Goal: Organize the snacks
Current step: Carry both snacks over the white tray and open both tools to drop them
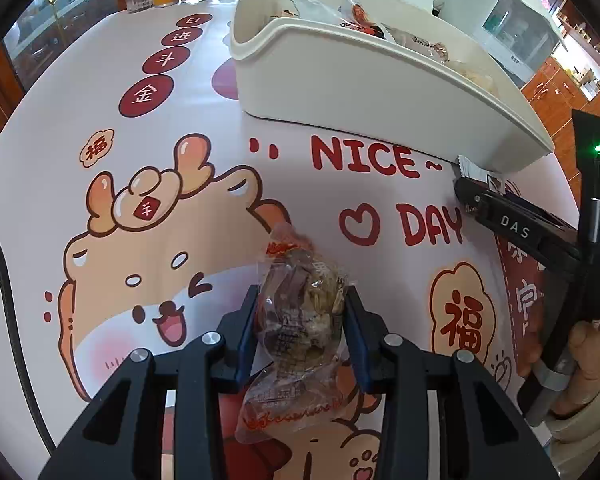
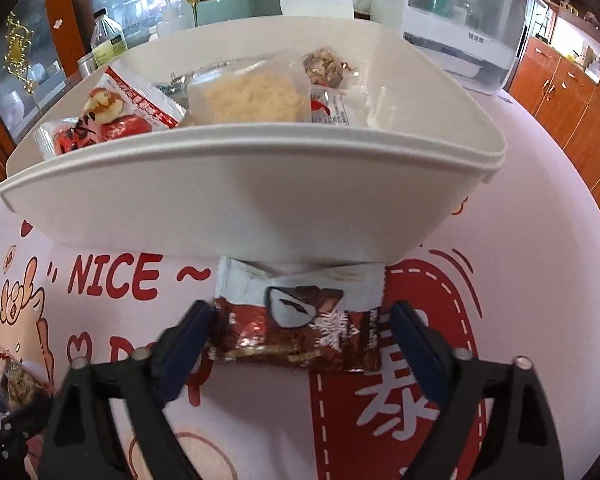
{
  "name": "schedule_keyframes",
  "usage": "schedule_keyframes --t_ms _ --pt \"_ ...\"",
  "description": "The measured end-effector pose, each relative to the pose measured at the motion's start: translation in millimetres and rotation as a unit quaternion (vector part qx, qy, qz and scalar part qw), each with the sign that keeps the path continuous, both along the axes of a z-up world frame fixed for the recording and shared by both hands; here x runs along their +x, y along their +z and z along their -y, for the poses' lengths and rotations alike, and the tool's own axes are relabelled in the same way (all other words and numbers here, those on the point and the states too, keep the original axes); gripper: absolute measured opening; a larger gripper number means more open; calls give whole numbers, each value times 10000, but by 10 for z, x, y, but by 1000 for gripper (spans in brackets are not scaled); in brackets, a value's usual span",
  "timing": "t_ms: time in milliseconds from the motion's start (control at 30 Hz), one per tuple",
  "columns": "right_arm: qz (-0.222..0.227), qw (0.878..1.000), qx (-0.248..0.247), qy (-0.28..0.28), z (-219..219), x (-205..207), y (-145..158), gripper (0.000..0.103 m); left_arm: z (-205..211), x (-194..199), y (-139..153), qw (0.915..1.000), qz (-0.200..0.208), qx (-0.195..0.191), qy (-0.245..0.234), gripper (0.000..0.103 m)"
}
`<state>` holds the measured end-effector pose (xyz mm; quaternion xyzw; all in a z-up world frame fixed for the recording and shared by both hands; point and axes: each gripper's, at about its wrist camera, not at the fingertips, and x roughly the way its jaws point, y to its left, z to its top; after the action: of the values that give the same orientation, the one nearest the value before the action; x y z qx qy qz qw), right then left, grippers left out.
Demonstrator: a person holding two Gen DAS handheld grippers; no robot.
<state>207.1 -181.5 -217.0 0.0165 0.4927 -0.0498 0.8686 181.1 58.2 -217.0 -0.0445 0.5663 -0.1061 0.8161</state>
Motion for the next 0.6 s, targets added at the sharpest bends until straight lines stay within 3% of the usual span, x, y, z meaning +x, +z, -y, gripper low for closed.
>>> schedule_keyframes --t_ms 200,600 --pt "-118 9996 153 192 -42 -63 37 51 -40 -129 51 9999 48 62 86 37" --pt "-192 9950 753 631 -7 -961 340 49 -27 -628 391 9990 372 108 216 37"
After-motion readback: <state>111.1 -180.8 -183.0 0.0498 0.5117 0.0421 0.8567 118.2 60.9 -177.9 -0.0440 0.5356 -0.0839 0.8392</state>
